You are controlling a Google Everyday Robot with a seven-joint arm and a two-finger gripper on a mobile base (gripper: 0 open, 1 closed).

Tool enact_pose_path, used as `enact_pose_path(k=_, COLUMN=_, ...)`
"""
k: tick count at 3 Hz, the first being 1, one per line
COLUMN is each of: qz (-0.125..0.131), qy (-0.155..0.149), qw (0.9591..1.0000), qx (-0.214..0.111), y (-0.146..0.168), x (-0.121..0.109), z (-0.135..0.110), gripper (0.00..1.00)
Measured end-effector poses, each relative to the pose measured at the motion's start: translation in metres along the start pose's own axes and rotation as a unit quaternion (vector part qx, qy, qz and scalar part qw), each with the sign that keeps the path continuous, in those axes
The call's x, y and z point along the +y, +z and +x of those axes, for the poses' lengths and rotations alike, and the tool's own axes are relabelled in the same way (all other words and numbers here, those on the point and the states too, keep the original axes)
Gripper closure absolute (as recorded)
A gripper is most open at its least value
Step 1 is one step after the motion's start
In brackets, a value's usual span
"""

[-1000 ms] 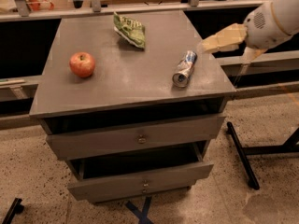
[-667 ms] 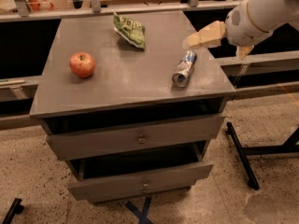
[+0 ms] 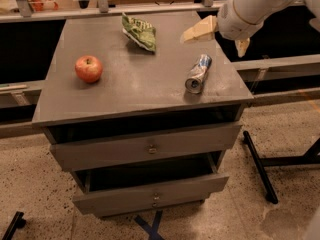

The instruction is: Move redbull can near green jalapeno chip bag

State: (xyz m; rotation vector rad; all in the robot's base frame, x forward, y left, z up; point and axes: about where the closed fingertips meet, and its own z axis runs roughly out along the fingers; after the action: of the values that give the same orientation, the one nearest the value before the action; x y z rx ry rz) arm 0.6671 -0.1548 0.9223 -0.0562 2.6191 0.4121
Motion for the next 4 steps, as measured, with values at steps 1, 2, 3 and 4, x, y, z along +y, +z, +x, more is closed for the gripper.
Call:
enact_pose_path(k=1, qz=0.030, qy=0.020, qw=0.9984, qx=0.043, y=0.030, x=-0.001, z=0.002, gripper=0.00)
enact_pose_path(k=2, qz=0.053, qy=0.040, qw=0.9950, qx=0.074, y=0.049, x=-0.010, z=0.010, gripper=0.00)
enact_pose_path(k=3, qz=0.068, qy=0.058, qw=0.9913, qx=0.097, y=0.064, x=-0.016, z=0.018, gripper=0.00)
enact_pose_path(k=4, qz=0.070, qy=0.069, qw=0.9884, qx=0.115, y=0.076, x=-0.015, z=0.028, gripper=0.00)
